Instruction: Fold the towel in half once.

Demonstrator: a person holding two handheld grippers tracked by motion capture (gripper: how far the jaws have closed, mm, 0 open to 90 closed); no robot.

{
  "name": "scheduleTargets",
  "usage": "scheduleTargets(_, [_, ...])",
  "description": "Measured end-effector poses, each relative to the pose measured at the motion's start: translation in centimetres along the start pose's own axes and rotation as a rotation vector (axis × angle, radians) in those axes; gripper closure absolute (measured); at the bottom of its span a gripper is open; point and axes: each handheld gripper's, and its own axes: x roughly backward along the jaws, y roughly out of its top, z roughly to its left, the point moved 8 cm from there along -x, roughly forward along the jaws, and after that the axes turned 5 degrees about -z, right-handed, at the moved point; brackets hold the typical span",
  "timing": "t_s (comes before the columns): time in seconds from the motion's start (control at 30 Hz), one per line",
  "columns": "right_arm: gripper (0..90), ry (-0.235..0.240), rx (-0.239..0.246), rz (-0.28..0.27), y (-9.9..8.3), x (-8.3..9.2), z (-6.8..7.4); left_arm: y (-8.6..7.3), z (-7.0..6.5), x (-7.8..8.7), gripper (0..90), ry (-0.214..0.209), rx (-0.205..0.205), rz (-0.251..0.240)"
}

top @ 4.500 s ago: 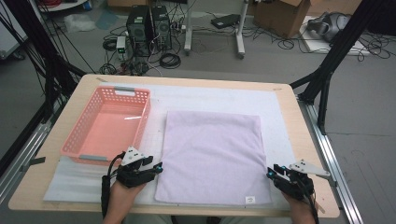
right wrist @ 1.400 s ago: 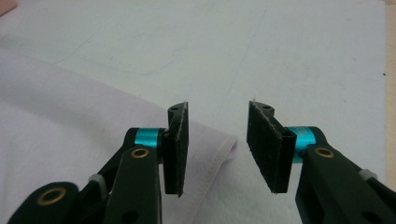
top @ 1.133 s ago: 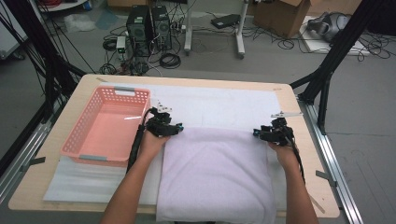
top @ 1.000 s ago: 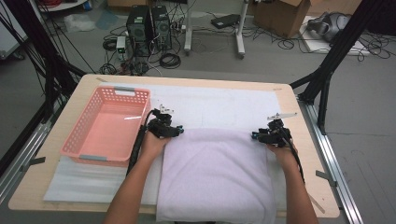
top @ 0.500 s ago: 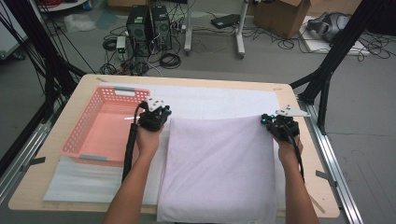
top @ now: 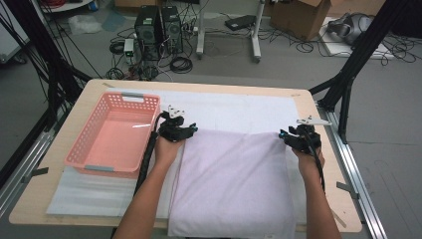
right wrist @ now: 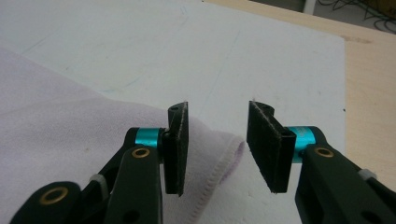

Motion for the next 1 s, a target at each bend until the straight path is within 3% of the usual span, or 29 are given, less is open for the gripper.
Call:
scheduleTargets(0.07, [55.8, 0.018, -0.026, 0.001, -0.3, 0.1, -0.3, -0.8, -0.5, -0.9, 42.4, -0.026, -0.023, 0.051])
scheduleTargets(0.13, [52.7, 0.026, -0.046, 0.019, -0.6, 0.0, -0.4, -1.5, -1.2, -1.6, 46.6, -0.038, -0.093, 0.097])
scheduleTargets(0.17, [52.1, 0.03, -0.055, 0.024, -0.8, -0.2, -0.4, -1.3, -1.5, -1.6, 54.3, -0.057, -0.102, 0.086])
scheduleTargets(0.2, [51.8, 0.033, -0.061, 0.033, -0.9, -0.2, -0.4, -1.2, -1.6, -1.7, 81.0, -0.05, -0.105, 0.096])
scheduleTargets(0.23, [51.8, 0.034, -0.062, 0.036, -1.0, -0.3, -0.3, -0.9, -1.3, -1.7, 81.9, 0.017, -0.127, 0.102])
scheduleTargets(0.27, [51.8, 0.034, -0.058, 0.037, -1.1, -0.3, -0.2, -0.9, -1.3, -1.7, 83.0, 0.017, -0.127, 0.102])
scheduleTargets(0.3, [51.8, 0.038, -0.057, 0.04, -1.2, -0.3, -0.1, -0.1, 0.0, -1.1, 83.2, 0.144, -0.098, 0.053])
scheduleTargets(0.33, [51.8, 0.04, -0.06, 0.039, -1.2, -0.2, -0.1, 0.3, 0.6, -0.7, 83.2, 0.172, -0.04, 0.028])
scheduleTargets(0.37, [51.9, 0.04, -0.064, 0.036, -1.3, -0.1, -0.2, 0.5, 1.1, -0.5, 83.1, 0.188, -0.009, 0.013])
scheduleTargets(0.43, [52.0, 0.039, -0.076, 0.034, -1.5, 0.0, -0.4, 0.3, 1.2, -0.5, 81.4, 0.186, -0.017, 0.026])
scheduleTargets(0.47, [51.9, 0.042, -0.086, 0.032, -1.6, 0.0, -0.5, 0.1, 1.3, -0.6, 76.3, 0.183, -0.031, 0.034])
scheduleTargets(0.53, [51.9, 0.043, -0.094, 0.038, -1.7, -0.3, -0.5, -0.1, 1.4, -0.7, 56.9, 0.181, -0.025, 0.04])
scheduleTargets(0.6, [51.9, 0.047, -0.095, 0.035, -1.7, -0.6, -0.4, -0.1, 1.5, -0.6, 48.1, 0.178, -0.012, 0.038])
scheduleTargets(0.7, [52.1, 0.051, -0.103, 0.038, -1.9, -1.9, -0.2, 0.2, 1.9, 0.0, 43.9, 0.16, 0.022, 0.018])
scheduleTargets(0.8, [52.5, 0.059, -0.162, 0.026, -2.0, -3.2, 0.0, 0.6, 1.9, 0.4, 43.1, 0.135, 0.035, 0.002])
scheduleTargets(0.87, [53.6, 0.08, -0.168, 0.043, -2.1, -4.3, 0.6, 0.7, 2.0, 0.6, 42.9, 0.116, 0.042, -0.003])
scheduleTargets(0.9, [56.6, 0.082, -0.146, 0.065, -2.2, -4.9, 1.0, 0.6, 2.1, 0.6, 42.7, 0.111, 0.046, 0.002])
scheduleTargets(0.93, [60.8, 0.062, -0.095, 0.085, -2.3, -5.3, 1.2, 0.5, 2.1, 0.7, 42.7, 0.105, 0.048, 0.009])
scheduleTargets(0.97, [74.9, 0.05, -0.062, 0.081, -2.2, -5.4, 1.3, 0.4, 2.1, 0.7, 42.7, 0.099, 0.045, 0.02])
scheduleTargets(1.0, [83.2, 0.074, -0.052, 0.083, -2.1, -5.5, 1.3, 0.3, 2.0, 0.7, 42.6, 0.096, 0.041, 0.029])
